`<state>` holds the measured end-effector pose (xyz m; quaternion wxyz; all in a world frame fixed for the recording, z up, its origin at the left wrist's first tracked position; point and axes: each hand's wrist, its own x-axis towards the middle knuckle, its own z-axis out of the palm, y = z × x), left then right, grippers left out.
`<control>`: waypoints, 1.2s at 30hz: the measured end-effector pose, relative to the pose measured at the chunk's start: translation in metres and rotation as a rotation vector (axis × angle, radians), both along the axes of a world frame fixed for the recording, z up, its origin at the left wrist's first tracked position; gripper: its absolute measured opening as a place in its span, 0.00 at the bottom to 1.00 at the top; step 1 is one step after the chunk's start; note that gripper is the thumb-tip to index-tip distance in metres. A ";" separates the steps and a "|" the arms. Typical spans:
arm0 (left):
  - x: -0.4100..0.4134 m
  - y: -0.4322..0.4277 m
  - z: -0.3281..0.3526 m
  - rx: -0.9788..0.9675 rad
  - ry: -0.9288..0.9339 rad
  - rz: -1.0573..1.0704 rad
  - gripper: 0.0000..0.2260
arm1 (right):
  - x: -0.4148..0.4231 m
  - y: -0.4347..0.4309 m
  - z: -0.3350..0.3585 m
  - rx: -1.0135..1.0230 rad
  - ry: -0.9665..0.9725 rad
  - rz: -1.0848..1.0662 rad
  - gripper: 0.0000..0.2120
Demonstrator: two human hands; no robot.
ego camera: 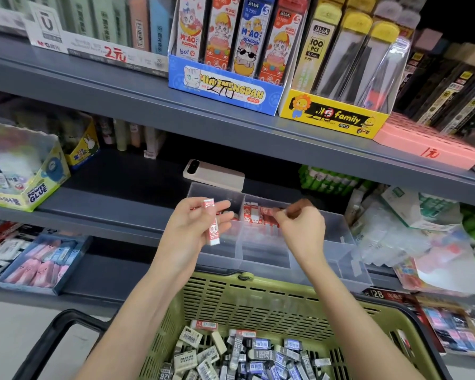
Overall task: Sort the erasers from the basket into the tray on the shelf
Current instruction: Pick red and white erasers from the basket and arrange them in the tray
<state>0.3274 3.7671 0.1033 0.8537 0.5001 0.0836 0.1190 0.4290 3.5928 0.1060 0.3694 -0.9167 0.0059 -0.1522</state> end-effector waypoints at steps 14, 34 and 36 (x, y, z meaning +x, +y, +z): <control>-0.004 -0.003 0.004 0.163 0.004 0.021 0.15 | 0.011 0.006 0.028 -0.313 0.472 0.347 0.19; -0.003 -0.011 0.002 0.007 -0.103 -0.024 0.16 | -0.060 0.007 0.023 0.982 0.481 0.756 0.13; -0.004 -0.015 0.002 0.120 -0.118 -0.017 0.16 | -0.064 0.007 0.016 0.965 0.431 0.712 0.09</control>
